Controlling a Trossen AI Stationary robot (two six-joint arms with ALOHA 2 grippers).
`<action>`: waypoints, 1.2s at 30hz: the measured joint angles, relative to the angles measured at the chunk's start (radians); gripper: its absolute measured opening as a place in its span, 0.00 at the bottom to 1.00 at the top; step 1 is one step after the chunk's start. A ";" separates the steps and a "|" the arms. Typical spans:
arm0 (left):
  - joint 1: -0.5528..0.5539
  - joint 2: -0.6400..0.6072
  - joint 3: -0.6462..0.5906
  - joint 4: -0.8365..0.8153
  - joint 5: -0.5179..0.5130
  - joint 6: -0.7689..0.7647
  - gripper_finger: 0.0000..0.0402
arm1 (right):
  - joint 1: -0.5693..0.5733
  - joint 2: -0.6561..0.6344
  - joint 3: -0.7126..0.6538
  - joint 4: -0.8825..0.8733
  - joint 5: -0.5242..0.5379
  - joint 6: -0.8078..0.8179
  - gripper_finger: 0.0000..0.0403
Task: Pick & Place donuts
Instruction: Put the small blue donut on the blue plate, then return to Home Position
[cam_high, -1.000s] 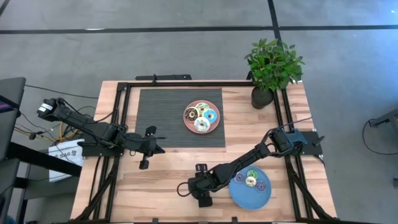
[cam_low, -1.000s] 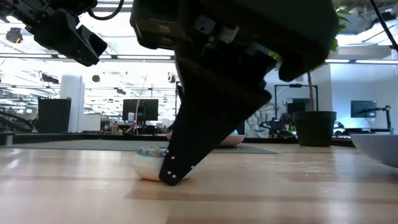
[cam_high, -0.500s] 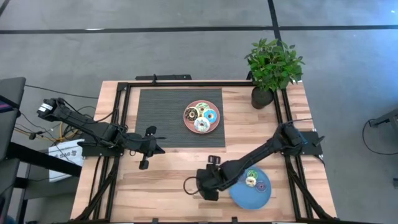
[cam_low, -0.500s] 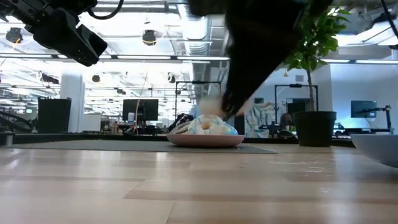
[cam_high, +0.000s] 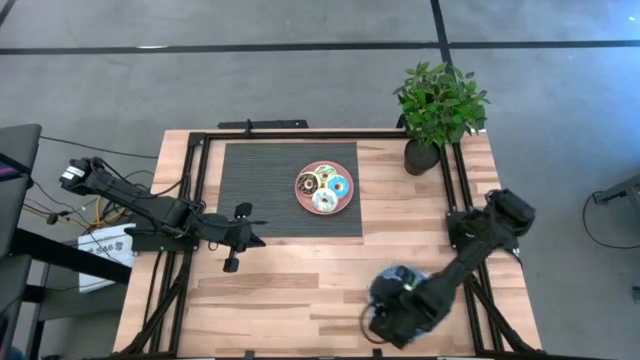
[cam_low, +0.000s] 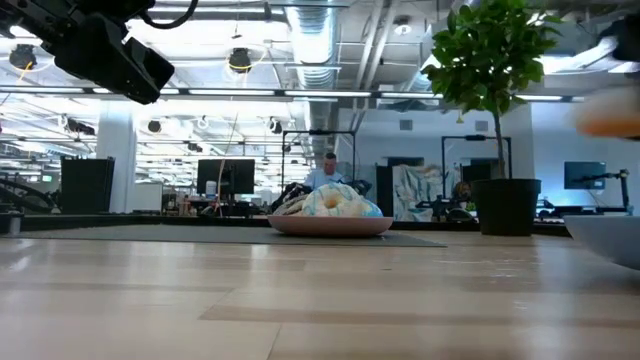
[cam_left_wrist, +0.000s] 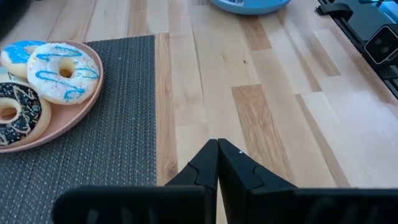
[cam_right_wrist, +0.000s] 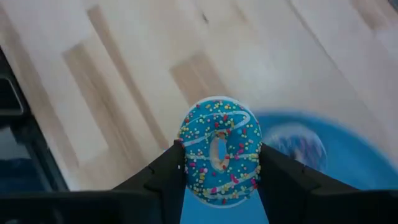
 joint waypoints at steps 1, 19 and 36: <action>0.000 0.000 0.000 0.000 -0.002 0.004 0.00 | 0.021 -0.010 -0.013 -0.015 -0.001 0.036 0.40; 0.000 0.000 0.000 0.012 -0.014 0.010 0.00 | 0.083 0.091 -0.025 -0.032 -0.103 0.214 0.61; 0.000 0.000 0.000 0.147 -0.101 0.014 0.00 | 0.000 -0.060 0.033 -0.084 -0.009 0.029 0.66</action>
